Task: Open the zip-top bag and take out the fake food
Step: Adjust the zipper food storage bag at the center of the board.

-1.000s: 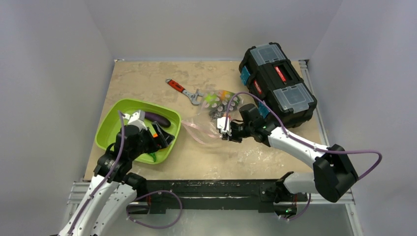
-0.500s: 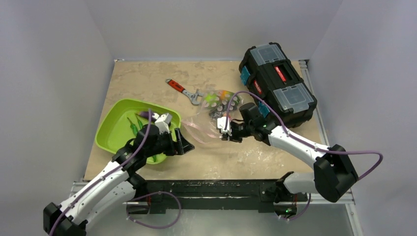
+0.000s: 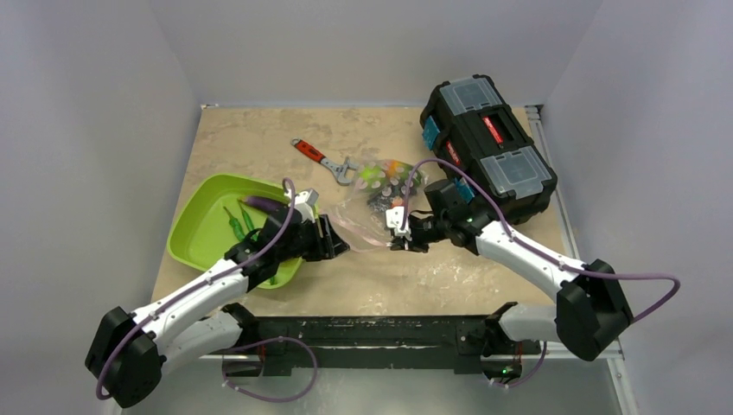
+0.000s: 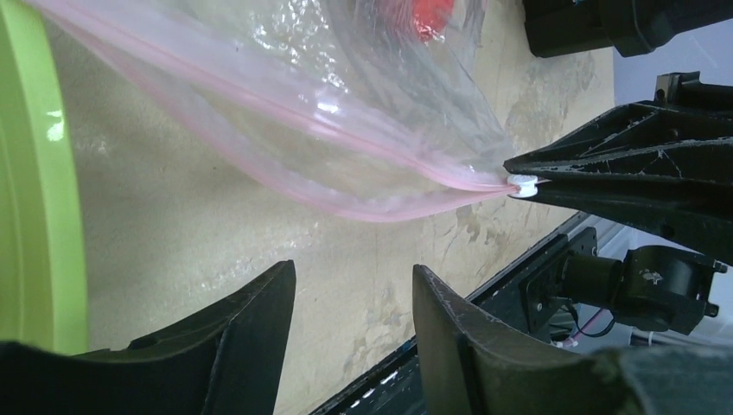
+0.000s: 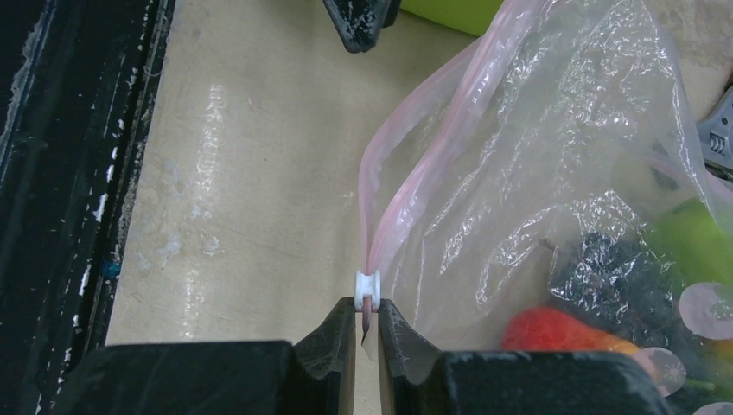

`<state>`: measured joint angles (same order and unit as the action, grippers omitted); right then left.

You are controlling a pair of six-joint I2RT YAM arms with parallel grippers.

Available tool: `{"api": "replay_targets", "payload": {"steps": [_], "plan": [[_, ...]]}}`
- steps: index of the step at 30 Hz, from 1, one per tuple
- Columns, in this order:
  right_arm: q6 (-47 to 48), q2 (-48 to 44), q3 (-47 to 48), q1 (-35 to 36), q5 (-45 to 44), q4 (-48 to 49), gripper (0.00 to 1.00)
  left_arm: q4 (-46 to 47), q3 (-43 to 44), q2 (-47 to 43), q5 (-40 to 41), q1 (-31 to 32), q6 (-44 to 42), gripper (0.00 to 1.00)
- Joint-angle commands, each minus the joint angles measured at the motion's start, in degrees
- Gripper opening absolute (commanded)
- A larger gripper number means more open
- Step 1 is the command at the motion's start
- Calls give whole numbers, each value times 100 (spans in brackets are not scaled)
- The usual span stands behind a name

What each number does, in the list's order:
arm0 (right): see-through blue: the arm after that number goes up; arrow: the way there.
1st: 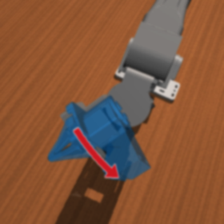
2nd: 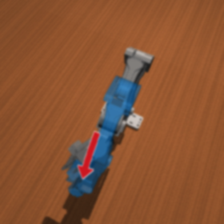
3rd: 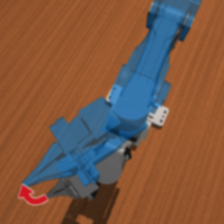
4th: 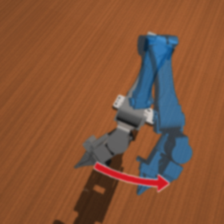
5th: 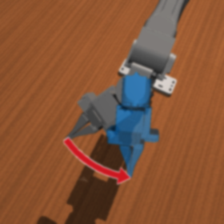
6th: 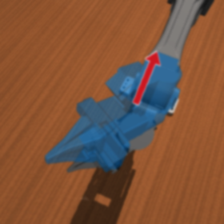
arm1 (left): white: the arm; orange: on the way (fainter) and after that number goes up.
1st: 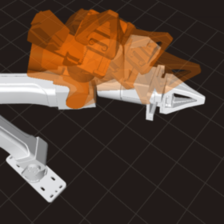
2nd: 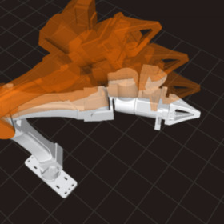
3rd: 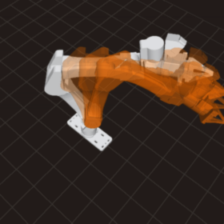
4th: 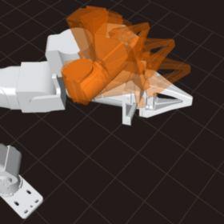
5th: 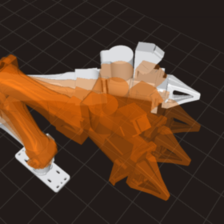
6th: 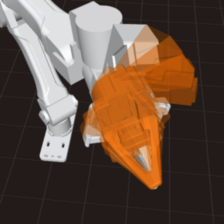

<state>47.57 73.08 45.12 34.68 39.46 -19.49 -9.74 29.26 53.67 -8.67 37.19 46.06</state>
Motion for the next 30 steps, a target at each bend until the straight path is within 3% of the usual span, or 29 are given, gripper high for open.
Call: {"api": "replay_targets", "payload": {"steps": [1,21,30], "plan": [[142,-171,286,-24,423,-171,3,579,362,210,99,89,0,50],[410,-376,460,-76,905,-654,3,625,735,884,197,334,-185,34],[635,-474,532,-83,1155,-1093,3,876,647,812,122,528,-364,33]]}}
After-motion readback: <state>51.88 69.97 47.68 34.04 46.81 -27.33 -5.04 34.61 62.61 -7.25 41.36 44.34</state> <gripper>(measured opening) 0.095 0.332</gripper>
